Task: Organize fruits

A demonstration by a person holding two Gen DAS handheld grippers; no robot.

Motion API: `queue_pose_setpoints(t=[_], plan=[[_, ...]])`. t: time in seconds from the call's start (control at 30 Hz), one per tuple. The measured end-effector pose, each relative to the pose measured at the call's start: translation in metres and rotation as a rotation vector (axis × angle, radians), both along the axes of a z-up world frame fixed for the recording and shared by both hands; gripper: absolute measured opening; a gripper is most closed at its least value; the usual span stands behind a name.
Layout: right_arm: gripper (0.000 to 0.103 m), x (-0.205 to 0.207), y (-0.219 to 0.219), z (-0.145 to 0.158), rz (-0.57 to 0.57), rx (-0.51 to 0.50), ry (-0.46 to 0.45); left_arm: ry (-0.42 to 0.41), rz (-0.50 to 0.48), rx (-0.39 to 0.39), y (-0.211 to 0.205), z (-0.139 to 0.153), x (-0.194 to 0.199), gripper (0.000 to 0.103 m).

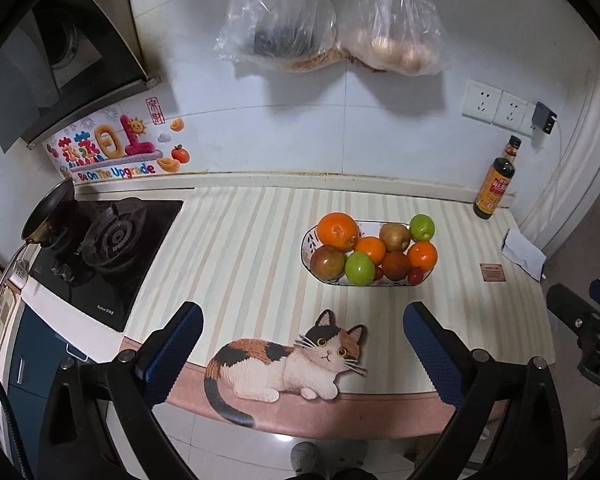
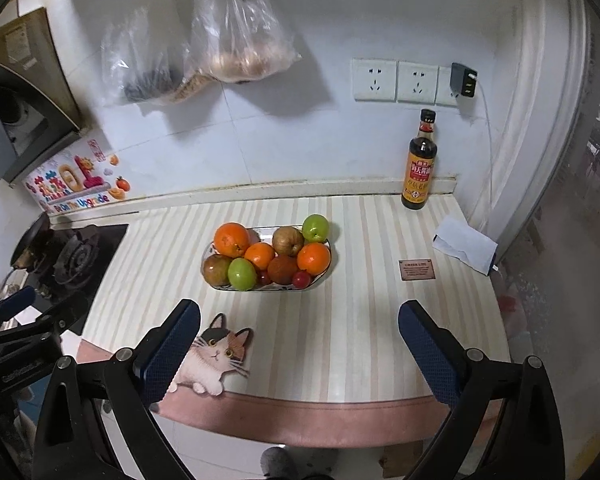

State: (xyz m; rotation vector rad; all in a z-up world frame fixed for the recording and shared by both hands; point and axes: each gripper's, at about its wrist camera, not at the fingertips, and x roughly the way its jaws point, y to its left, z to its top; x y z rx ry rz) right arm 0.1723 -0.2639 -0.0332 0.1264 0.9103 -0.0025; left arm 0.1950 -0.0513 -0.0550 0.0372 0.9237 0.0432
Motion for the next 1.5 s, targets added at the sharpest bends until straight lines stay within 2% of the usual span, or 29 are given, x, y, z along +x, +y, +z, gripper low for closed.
queue_pose_setpoints(t=[0.23,0.47,1.0,1.5], plan=[[0.101,0.043,-0.002,-0.028,-0.005,-0.012,0.042,0.041,-0.008,0.008,-0.006,-0.021,0.034,0.103],[0.101,0.060,-0.001,-0.045,0.000,-0.012,0.078,0.065,-0.018,0.007,-0.009,-0.036,0.050,0.103],[0.101,0.060,-0.001,-0.047,-0.001,-0.005,0.083,0.043,-0.052,-0.001,-0.015,-0.031,0.050,0.103],[0.101,0.050,-0.001,-0.037,0.005,-0.017,0.068,0.022,-0.058,-0.004,-0.017,-0.023,0.041,0.103]])
